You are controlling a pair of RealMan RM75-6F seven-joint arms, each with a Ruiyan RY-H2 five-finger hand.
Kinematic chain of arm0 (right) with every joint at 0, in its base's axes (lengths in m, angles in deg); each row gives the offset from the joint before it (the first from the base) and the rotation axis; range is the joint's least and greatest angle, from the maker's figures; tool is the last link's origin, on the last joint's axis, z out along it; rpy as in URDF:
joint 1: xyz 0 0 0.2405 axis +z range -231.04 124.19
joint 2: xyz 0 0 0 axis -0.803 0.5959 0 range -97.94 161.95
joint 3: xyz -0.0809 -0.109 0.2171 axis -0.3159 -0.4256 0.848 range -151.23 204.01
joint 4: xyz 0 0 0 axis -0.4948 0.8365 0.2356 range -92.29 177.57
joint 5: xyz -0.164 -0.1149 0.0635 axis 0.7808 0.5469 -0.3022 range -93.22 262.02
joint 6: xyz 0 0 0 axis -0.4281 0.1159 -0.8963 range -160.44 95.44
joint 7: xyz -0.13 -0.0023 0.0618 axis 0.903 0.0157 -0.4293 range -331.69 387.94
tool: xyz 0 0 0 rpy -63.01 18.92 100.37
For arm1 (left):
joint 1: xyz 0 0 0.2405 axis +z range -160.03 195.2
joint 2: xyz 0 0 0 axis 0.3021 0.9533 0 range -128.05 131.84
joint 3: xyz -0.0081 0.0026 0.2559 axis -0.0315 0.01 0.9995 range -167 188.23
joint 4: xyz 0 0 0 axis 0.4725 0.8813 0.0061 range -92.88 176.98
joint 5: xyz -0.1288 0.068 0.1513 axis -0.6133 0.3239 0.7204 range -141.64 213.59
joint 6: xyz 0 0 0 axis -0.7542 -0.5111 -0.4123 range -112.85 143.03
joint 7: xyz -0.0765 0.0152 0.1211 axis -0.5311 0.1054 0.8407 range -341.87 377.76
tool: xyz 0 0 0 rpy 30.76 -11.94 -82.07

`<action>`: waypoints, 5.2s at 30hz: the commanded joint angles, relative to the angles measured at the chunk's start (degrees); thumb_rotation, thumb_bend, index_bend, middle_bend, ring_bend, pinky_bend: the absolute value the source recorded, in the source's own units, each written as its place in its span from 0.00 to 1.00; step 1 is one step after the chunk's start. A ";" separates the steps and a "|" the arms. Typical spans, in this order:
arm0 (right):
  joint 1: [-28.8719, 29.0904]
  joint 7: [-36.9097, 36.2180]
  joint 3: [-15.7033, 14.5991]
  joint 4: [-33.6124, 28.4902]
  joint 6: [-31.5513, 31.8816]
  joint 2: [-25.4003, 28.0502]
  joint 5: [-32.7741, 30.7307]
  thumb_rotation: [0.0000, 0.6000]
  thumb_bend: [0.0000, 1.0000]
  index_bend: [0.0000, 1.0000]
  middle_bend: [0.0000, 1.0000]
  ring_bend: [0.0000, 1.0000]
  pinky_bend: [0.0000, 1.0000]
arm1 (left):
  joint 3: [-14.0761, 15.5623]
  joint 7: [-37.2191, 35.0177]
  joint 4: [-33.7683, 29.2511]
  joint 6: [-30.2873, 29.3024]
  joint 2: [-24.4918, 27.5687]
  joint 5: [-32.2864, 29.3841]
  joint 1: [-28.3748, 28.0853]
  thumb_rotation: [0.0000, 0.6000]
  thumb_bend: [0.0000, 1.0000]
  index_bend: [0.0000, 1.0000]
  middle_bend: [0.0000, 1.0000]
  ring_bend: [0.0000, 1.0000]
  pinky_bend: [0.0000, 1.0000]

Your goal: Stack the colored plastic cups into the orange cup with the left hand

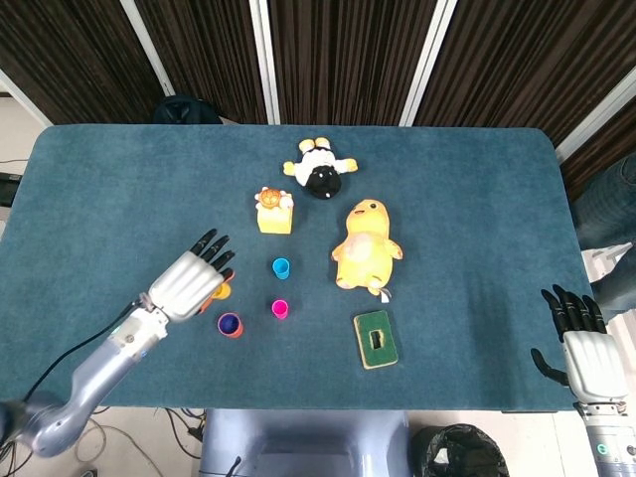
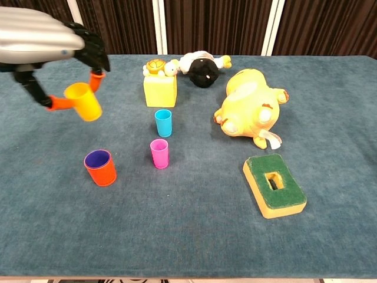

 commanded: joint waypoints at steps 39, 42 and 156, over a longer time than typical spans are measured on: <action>-0.38 -1.48 0.52 -0.15 0.67 0.74 -0.58 1.00 0.37 0.06 0.04 0.07 0.04 | 2.04 -2.11 4.95 5.20 -6.36 5.94 2.15 1.00 0.29 0.33 0.15 0.00 0.00; -0.41 -1.45 0.52 -0.23 0.72 0.75 -0.59 1.00 0.37 0.06 0.04 0.07 0.04 | 1.93 -1.42 4.71 5.21 -6.08 5.22 2.07 1.00 0.28 0.27 0.14 0.00 0.00; -0.35 -1.99 0.54 -0.20 -0.01 0.80 -1.23 1.00 0.37 0.06 0.04 0.07 0.04 | 5.38 -3.17 4.93 1.94 -5.88 7.00 -0.29 1.00 0.31 0.47 0.23 0.00 0.04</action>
